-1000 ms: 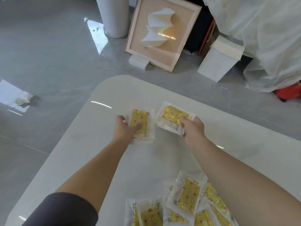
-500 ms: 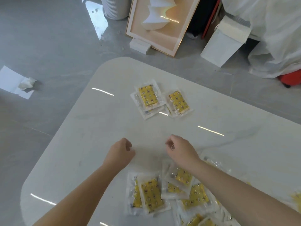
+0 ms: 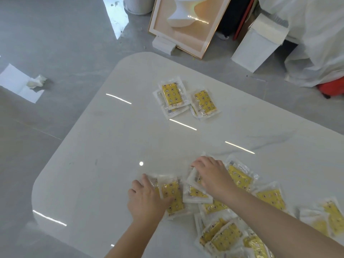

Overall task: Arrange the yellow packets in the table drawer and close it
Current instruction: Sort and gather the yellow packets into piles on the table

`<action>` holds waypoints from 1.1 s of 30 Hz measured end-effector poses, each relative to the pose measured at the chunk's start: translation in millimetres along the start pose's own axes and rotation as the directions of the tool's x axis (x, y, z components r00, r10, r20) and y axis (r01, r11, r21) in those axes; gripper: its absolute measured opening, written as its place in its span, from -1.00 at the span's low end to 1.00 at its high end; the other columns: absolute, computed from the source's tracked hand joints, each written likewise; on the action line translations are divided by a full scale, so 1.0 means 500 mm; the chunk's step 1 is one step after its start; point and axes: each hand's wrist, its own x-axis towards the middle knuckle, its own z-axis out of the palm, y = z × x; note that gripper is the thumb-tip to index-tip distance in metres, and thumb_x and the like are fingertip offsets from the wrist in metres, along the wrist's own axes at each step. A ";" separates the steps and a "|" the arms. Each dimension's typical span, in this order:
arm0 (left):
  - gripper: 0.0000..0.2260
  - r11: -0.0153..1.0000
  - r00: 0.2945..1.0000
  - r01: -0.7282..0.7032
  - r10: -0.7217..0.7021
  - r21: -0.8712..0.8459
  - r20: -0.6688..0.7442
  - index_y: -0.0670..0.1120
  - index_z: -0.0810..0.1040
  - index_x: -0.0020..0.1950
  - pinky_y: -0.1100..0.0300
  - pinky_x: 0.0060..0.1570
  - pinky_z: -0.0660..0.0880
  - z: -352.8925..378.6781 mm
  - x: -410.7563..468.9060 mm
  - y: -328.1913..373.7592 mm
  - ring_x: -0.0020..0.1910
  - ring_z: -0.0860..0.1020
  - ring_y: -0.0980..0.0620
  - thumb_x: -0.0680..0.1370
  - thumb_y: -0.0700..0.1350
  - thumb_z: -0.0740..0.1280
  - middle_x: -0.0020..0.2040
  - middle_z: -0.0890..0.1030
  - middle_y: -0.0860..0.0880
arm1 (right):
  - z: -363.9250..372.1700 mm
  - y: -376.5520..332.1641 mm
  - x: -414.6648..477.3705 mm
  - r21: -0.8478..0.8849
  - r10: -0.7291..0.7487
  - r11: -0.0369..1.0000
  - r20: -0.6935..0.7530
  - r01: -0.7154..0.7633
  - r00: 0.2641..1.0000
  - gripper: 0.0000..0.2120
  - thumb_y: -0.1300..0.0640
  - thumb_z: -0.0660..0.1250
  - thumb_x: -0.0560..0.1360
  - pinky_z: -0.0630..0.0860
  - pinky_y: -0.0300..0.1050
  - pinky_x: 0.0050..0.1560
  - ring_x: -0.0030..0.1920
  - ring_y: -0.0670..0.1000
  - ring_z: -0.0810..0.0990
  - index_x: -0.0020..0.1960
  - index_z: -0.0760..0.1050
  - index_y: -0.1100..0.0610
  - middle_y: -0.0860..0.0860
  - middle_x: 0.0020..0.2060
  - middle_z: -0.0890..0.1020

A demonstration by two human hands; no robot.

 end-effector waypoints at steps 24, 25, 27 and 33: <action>-0.77 0.866 0.960 0.094 0.053 -0.492 0.277 -0.07 0.42 0.03 0.10 -0.24 0.56 -0.024 0.046 -0.010 -0.12 0.57 -0.04 0.45 -0.29 0.36 -0.08 0.58 -0.08 | -0.030 0.051 0.052 -0.523 -0.336 0.741 0.256 0.422 0.907 -0.66 0.29 0.54 0.02 0.48 -0.05 -0.12 -0.35 0.02 0.45 -0.32 0.49 0.04 -0.06 -0.43 0.45; -0.77 0.863 0.956 0.094 0.061 -0.497 0.288 -0.07 0.42 0.02 0.10 -0.23 0.56 -0.025 0.048 -0.007 -0.13 0.57 -0.04 0.44 -0.31 0.34 -0.07 0.58 -0.10 | -0.034 0.046 0.054 -0.497 -0.333 0.751 0.283 0.435 0.899 -0.69 0.31 0.51 0.10 0.40 -0.09 -0.16 -0.38 0.02 0.40 -0.30 0.47 0.04 -0.08 -0.46 0.40; -0.77 0.868 0.951 0.086 0.074 -0.490 0.300 -0.06 0.41 0.01 0.11 -0.24 0.55 -0.028 0.051 -0.002 -0.14 0.57 -0.04 0.44 -0.32 0.33 -0.07 0.57 -0.11 | -0.046 0.036 0.058 -0.435 -0.347 0.768 0.334 0.470 0.876 -0.74 0.37 0.37 0.33 0.21 -0.09 -0.11 -0.35 0.05 0.35 -0.17 0.42 0.04 -0.09 -0.46 0.31; -0.80 0.901 0.953 0.051 0.085 -0.432 0.290 -0.08 0.47 0.00 -0.02 -0.14 0.62 -0.036 0.057 -0.002 -0.12 0.60 -0.05 0.43 -0.27 0.36 -0.08 0.60 -0.08 | -0.060 0.006 0.063 -0.392 -0.464 0.718 0.347 0.575 0.815 -0.75 0.39 0.33 0.35 0.32 -0.06 -0.02 -0.01 0.03 0.43 -0.15 0.53 0.05 -0.02 -0.05 0.49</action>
